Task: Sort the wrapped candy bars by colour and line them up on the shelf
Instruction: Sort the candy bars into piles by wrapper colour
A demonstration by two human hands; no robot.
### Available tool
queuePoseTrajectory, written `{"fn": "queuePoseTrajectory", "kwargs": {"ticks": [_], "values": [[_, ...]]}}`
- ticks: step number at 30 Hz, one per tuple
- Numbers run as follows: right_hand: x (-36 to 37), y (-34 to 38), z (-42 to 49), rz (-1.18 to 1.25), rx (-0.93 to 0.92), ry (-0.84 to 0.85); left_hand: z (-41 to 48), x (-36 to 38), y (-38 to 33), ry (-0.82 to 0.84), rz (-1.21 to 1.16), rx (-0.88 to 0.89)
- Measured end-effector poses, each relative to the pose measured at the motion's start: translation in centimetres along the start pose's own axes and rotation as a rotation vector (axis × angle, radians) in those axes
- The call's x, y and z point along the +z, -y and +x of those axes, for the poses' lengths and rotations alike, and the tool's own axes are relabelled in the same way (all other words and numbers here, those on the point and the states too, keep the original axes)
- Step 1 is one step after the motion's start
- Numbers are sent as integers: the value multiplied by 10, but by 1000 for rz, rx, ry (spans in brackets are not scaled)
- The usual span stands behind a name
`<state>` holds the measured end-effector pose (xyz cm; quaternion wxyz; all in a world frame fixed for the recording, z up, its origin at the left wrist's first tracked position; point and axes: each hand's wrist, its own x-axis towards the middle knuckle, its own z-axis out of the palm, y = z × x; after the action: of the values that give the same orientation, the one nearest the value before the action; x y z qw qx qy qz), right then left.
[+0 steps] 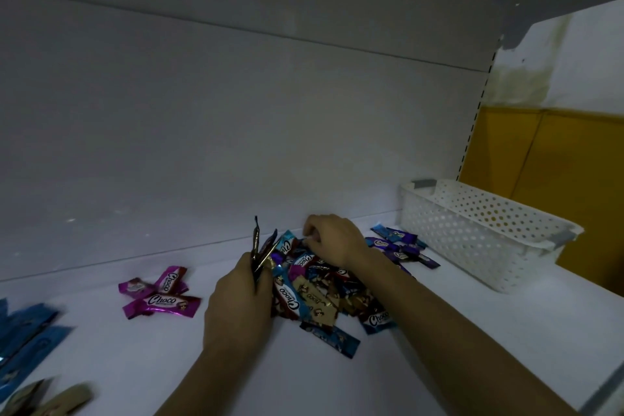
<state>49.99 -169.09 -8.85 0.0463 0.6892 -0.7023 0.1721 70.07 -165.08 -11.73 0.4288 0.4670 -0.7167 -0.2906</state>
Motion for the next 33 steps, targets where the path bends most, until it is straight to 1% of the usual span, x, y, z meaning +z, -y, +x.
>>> {"fn": "queuePoseTrajectory", "kwargs": {"ticks": [3, 5, 8, 11, 13, 14, 15, 17, 18, 19, 21, 23, 25, 28, 29, 30, 31, 32, 33], "values": [[0, 2, 1, -35, -11, 83, 1, -2, -1, -12, -56, -18], [-3, 4, -2, -38, -15, 108, 1, -2, -1, -18, -85, -30], [-11, 6, -16, 54, -22, 177, 1, -2, -1, -16, -93, -45], [-24, 2, -33, 92, -49, 257, 0, -1, -1, 1, -125, -66], [-35, -9, -40, 166, -39, 266, 0, -2, -1, 5, -120, -71], [-41, -17, -40, 223, -2, 221, 0, -2, -1, 2, -112, -66], [-45, -27, -39, 262, 63, 140, 0, -1, -1, -2, -107, -60], [-49, -53, -33, 245, 216, -29, 0, 0, 0, 0, -105, -57], [-47, -66, -30, 211, 289, -58, 0, 0, 0, 4, -109, -59], [-43, -77, -28, 168, 360, -37, -1, 0, 0, 7, -112, -62], [-28, -91, -27, 86, 478, 54, -1, -1, 1, 7, -101, -59], [-14, -97, -26, 41, 542, 77, 0, 0, 1, 3, -75, -47], [-10, -96, -27, 0, 543, 98, 0, 0, 0, -3, -46, -33], [-22, -81, -35, -20, 526, 157, 0, 0, 0, -10, -30, -12], [-27, -72, -39, -67, 517, 110, 0, -1, 0, -14, -18, -4], [-32, -60, -44, -98, 498, 10, 0, -1, -1, -16, -4, 4], [-37, -44, -49, -43, 461, -121, 1, -2, -2, -16, 9, 14], [-41, -24, -54, 122, 412, -225, 0, -2, -3, -17, 21, 28], [-44, -1, -60, 367, 358, -260, -1, -2, -6, -22, 40, 53]]}}
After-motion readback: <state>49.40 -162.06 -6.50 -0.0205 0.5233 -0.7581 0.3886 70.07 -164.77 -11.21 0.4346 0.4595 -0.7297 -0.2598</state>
